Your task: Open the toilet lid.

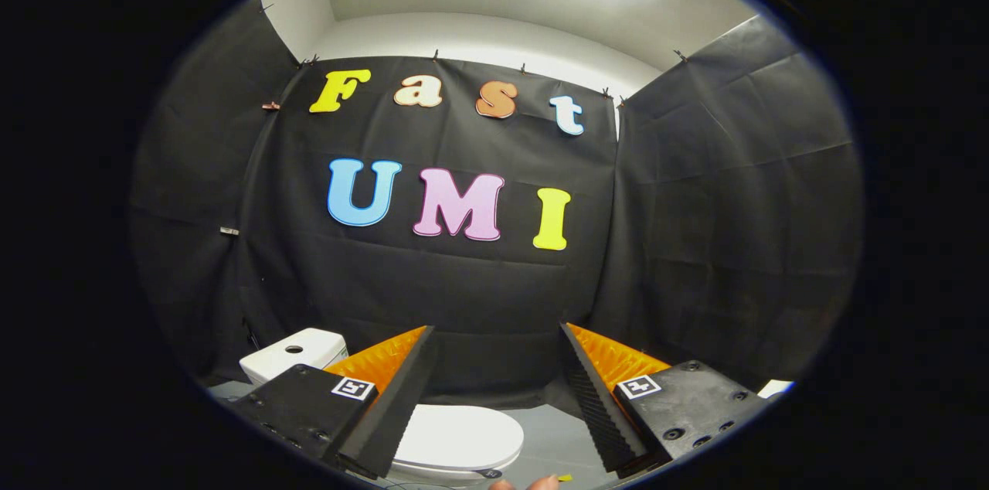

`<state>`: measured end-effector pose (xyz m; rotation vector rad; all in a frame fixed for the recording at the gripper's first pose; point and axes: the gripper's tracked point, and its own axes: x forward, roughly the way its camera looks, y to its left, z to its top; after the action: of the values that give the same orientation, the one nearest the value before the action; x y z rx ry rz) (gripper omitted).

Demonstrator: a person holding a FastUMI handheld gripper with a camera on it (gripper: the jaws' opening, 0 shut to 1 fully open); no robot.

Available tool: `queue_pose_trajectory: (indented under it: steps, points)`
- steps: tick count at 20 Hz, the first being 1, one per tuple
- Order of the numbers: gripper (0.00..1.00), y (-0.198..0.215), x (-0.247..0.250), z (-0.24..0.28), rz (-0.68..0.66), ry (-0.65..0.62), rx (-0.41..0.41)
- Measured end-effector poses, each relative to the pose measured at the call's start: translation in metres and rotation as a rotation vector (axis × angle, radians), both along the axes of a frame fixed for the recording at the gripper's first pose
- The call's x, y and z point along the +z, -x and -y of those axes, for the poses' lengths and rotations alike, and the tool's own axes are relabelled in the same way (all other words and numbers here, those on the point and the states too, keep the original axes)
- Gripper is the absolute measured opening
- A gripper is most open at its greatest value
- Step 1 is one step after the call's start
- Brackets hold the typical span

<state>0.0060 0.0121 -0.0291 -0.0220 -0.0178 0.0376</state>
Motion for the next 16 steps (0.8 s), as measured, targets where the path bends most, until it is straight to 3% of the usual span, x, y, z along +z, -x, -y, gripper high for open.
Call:
queue_pose_trajectory:
  steps: [7, 10, 16]
  points:
    - [0.98, -0.019, -0.066, 0.003, -0.016, 0.030, 0.006]
    - [0.98, -0.028, -0.115, -0.004, -0.074, 0.022, 0.050]
    - [0.98, -0.042, -0.216, -0.010, -0.248, -0.119, 0.145]
